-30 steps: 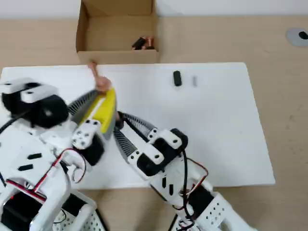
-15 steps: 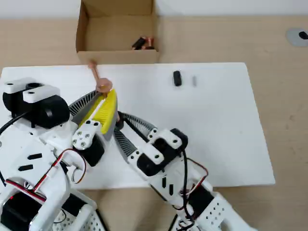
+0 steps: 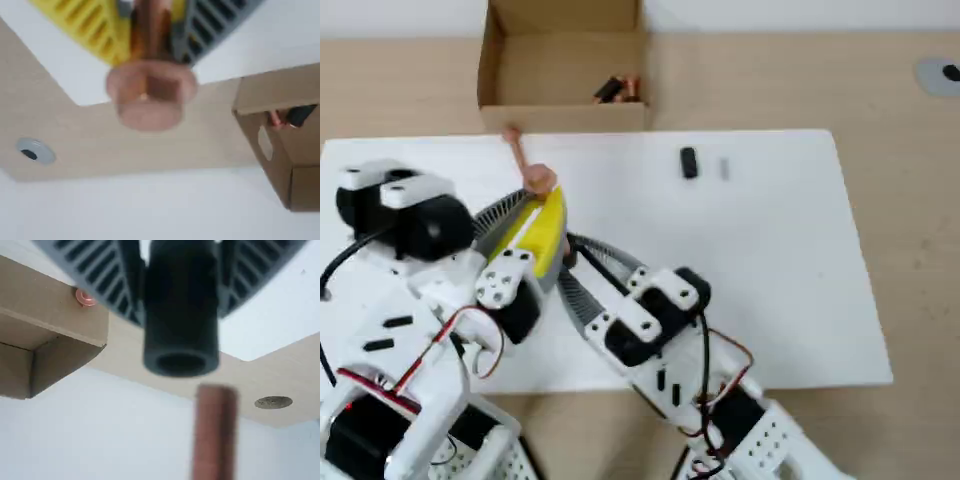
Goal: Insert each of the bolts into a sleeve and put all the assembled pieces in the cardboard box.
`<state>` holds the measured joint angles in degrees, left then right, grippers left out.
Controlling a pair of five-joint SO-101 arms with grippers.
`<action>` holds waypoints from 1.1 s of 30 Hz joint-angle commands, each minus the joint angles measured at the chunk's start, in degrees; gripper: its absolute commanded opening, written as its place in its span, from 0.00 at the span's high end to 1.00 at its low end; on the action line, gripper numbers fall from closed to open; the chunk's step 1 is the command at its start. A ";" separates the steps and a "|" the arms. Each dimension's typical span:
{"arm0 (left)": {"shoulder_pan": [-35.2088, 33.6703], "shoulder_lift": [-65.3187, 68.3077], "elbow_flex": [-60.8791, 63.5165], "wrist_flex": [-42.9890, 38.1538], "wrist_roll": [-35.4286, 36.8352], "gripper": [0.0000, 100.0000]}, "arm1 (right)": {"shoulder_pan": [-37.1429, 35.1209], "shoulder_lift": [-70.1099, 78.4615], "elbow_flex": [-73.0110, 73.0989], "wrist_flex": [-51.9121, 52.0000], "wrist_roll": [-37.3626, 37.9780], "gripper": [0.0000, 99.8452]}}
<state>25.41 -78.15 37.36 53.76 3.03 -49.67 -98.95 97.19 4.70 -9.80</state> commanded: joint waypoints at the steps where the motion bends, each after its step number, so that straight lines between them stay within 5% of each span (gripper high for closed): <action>1: 0.88 -0.31 -0.26 -0.35 -3.25 1.00 | -0.92 -1.01 0.13 -1.32 -0.44 0.99; 10: 1.32 -0.22 2.99 -1.67 -8.62 0.99 | -1.01 -0.92 0.13 -1.32 -0.44 0.99; 33: 0.88 -0.31 4.31 -5.54 -8.62 0.99 | -1.01 -0.92 0.13 -1.32 -0.44 0.99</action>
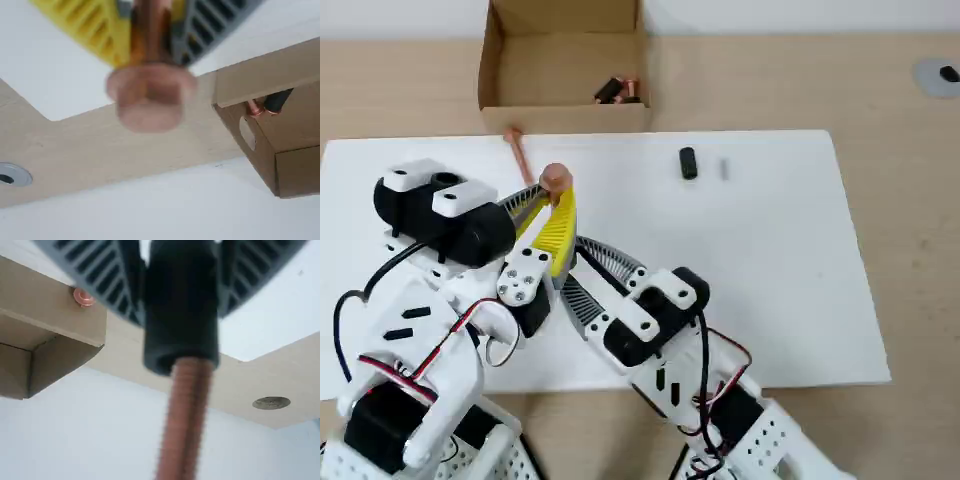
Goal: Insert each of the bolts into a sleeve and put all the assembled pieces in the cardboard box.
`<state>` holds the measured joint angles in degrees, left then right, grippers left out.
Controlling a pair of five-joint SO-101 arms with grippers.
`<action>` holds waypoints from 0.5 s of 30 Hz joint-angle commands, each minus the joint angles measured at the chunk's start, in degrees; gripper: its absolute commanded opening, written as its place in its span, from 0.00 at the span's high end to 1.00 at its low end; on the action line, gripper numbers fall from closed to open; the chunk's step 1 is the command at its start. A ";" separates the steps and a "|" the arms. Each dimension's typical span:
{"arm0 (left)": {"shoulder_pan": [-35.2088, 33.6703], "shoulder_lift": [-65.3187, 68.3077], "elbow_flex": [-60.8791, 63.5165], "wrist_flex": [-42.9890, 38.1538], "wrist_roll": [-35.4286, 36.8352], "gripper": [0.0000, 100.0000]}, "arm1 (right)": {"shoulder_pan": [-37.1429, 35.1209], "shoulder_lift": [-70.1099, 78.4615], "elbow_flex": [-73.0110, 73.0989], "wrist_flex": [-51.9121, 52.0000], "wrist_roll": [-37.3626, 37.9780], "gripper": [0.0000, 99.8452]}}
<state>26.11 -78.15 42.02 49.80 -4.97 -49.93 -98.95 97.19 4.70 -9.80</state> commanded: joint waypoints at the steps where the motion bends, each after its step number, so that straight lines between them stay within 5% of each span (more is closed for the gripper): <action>1: 0.18 -0.31 -0.26 -1.58 -0.62 0.99 | -0.75 -0.92 0.13 -1.32 -0.44 0.99; 15: 0.18 -0.31 1.32 -2.99 -0.70 0.99 | -0.75 -0.92 0.13 -1.32 -0.44 0.99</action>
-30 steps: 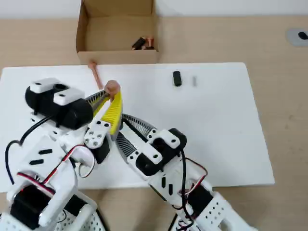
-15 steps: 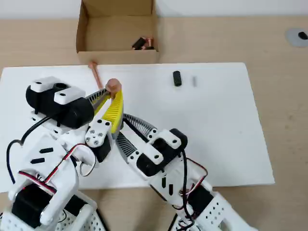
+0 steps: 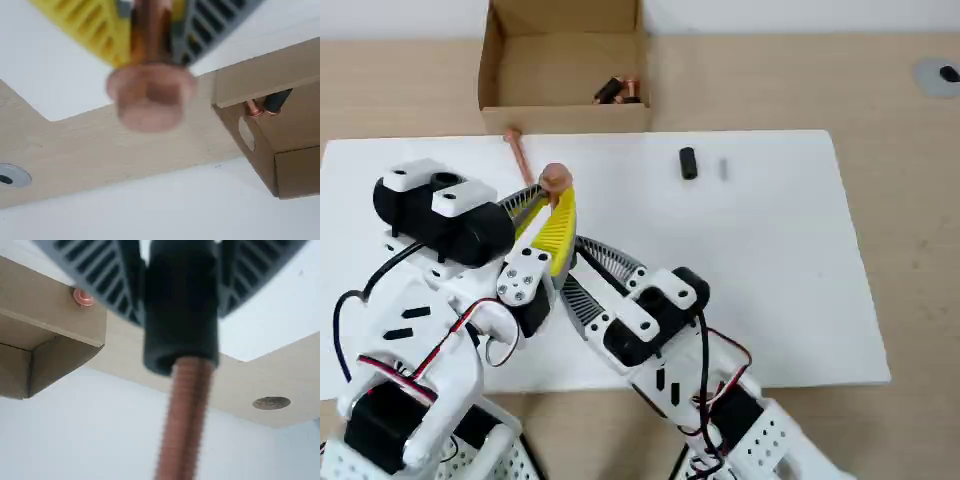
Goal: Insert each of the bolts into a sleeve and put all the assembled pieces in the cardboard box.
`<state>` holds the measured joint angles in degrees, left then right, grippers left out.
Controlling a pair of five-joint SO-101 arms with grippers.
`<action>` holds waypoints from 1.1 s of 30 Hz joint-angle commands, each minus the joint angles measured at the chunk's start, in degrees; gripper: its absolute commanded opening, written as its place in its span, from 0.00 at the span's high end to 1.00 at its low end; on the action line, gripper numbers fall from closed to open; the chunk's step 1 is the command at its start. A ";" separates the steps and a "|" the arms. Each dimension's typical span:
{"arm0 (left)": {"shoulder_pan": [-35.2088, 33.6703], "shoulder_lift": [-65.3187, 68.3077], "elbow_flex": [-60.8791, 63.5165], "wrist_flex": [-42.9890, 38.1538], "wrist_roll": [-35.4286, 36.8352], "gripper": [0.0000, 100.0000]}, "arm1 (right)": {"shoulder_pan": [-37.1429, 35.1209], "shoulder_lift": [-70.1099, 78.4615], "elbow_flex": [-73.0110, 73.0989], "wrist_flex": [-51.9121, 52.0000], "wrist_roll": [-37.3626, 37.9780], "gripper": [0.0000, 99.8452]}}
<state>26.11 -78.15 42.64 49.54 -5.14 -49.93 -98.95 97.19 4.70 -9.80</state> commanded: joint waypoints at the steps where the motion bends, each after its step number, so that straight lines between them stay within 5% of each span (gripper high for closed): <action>1: 0.09 -0.40 1.93 -3.96 -0.62 0.99 | -0.75 -0.92 0.13 -1.32 -0.44 0.99; 14: -3.25 -0.66 6.77 -10.11 -0.44 0.99 | -0.75 -0.92 0.13 -1.32 -0.44 0.99; 33: -2.64 -3.30 -10.64 12.22 -3.52 0.99 | -0.57 -0.92 0.13 -1.32 -0.35 0.99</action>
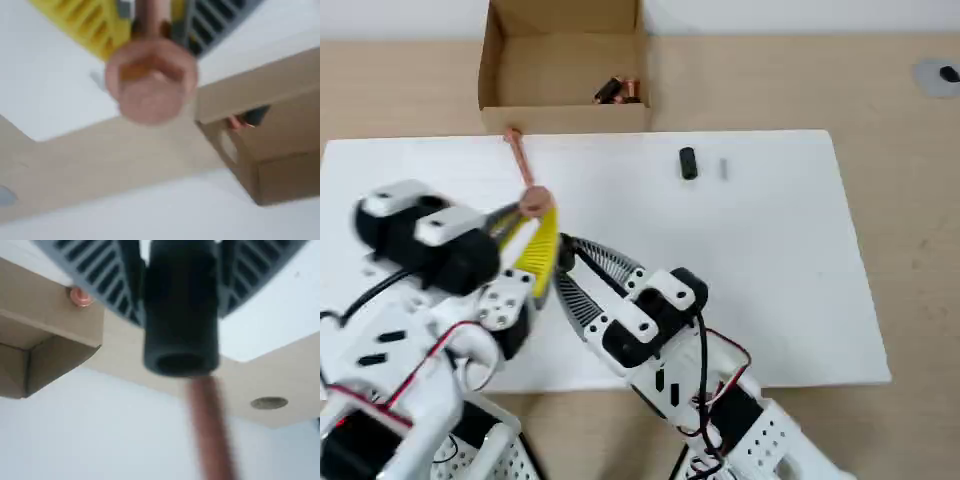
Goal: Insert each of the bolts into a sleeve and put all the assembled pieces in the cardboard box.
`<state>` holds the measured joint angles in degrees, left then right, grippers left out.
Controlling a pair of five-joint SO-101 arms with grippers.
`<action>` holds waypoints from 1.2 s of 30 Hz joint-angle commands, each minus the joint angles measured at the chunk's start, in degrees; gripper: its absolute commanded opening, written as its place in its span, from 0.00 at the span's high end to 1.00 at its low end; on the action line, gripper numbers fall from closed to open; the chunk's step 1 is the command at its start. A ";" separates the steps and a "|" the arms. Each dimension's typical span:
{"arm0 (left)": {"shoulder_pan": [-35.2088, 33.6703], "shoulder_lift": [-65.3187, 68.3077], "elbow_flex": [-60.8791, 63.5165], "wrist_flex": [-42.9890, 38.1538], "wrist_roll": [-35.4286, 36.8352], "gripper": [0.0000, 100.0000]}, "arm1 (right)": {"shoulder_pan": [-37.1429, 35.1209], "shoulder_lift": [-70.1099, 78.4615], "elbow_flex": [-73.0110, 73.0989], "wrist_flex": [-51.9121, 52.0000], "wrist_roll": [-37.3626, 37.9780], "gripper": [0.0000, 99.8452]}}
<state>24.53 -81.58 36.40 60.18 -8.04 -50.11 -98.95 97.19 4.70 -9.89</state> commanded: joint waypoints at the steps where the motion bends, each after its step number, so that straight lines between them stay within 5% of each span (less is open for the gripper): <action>1: -0.88 0.13 -4.57 2.20 -0.62 0.99 | -0.40 -0.92 0.04 -1.32 -0.26 0.99; 13: 4.92 -0.13 -4.75 0.97 -0.26 1.00 | -0.40 -0.92 0.13 -1.32 -0.35 0.99; 21: -2.64 0.04 -4.22 -7.21 0.44 1.00 | -0.40 -0.92 0.13 -1.32 -0.35 0.99; 36: -2.73 -0.22 3.69 -10.55 2.02 0.99 | -0.40 -0.92 0.13 -1.32 -0.35 0.99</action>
<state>22.42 -81.41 40.44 51.47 -6.81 -50.11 -98.95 97.19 4.70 -9.89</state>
